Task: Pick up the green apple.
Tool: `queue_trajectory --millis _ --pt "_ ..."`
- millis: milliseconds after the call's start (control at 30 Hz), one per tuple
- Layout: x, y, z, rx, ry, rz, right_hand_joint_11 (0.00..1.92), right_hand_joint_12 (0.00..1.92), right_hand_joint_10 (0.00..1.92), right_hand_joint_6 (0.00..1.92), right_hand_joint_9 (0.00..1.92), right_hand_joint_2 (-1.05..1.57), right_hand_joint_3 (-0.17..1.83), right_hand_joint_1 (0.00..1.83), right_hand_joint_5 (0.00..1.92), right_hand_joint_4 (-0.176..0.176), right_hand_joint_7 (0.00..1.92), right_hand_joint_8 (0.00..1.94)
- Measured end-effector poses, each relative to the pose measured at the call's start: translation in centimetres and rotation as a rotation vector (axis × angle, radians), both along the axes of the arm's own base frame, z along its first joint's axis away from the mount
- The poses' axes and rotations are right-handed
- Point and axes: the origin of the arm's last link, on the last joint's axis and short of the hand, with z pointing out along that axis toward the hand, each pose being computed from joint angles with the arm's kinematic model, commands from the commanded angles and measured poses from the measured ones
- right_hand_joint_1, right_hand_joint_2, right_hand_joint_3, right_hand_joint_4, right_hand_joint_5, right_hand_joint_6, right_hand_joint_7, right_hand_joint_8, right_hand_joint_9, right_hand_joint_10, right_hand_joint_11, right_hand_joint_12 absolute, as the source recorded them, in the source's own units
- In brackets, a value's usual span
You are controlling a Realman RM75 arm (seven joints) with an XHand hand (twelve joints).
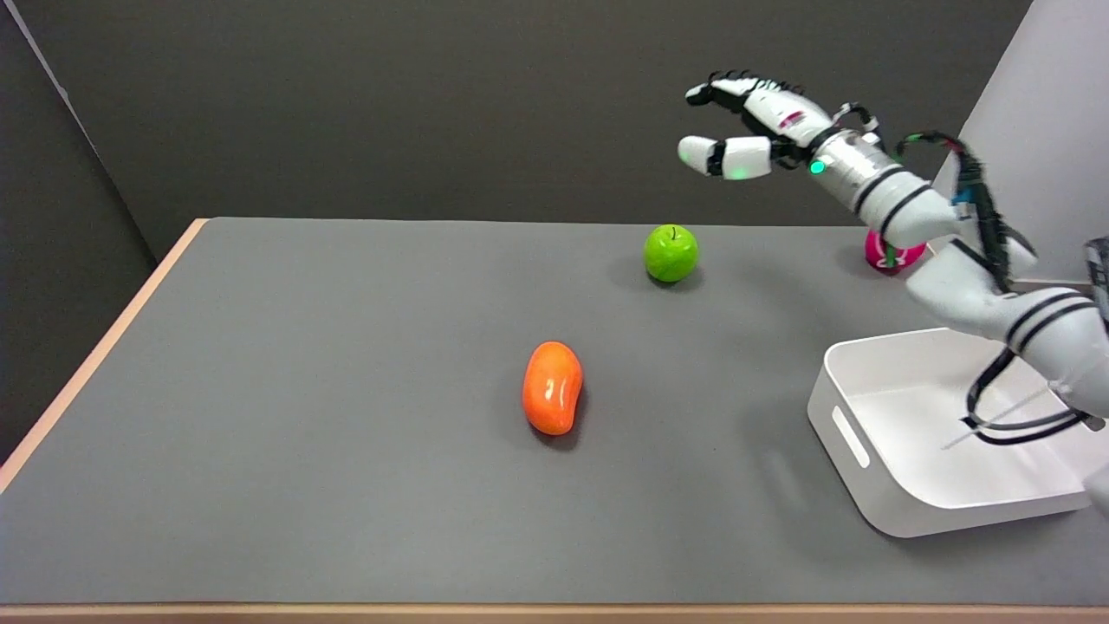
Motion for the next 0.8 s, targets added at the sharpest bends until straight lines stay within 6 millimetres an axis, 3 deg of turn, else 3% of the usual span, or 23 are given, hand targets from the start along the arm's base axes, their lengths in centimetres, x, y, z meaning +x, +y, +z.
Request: queue_trajectory --millis 333,433,500,567,633,800 --pt "-3.6 -2.8 -1.3 -0.044 0.022 -0.123 0.0 1.01 0.58 0.47 0.02 0.53 0.93 0.26 0.17 0.028 0.12 0.33" --pt "-4.8 -3.3 -1.5 -0.058 0.029 -0.16 0.0 0.99 0.57 0.4 0.02 0.59 0.84 0.31 0.18 0.03 0.14 0.27" --pt "-5.5 -3.6 -1.7 -0.065 0.033 -0.181 0.0 0.93 0.58 0.49 0.01 0.56 0.99 0.4 0.13 0.031 0.08 0.37" --pt "-6.2 -3.8 -1.9 -0.07 0.035 -0.2 0.0 0.94 0.56 0.48 0.0 0.57 0.98 0.39 0.13 0.032 0.08 0.35" --pt "-6.9 -4.0 -2.1 -0.075 0.038 -0.219 0.0 0.99 0.55 0.38 0.01 0.59 0.82 0.3 0.18 0.033 0.13 0.25" --pt "-8.1 -4.4 -2.6 -0.079 0.043 -0.251 0.0 0.98 0.55 0.37 0.01 0.6 0.81 0.3 0.18 0.034 0.13 0.24"
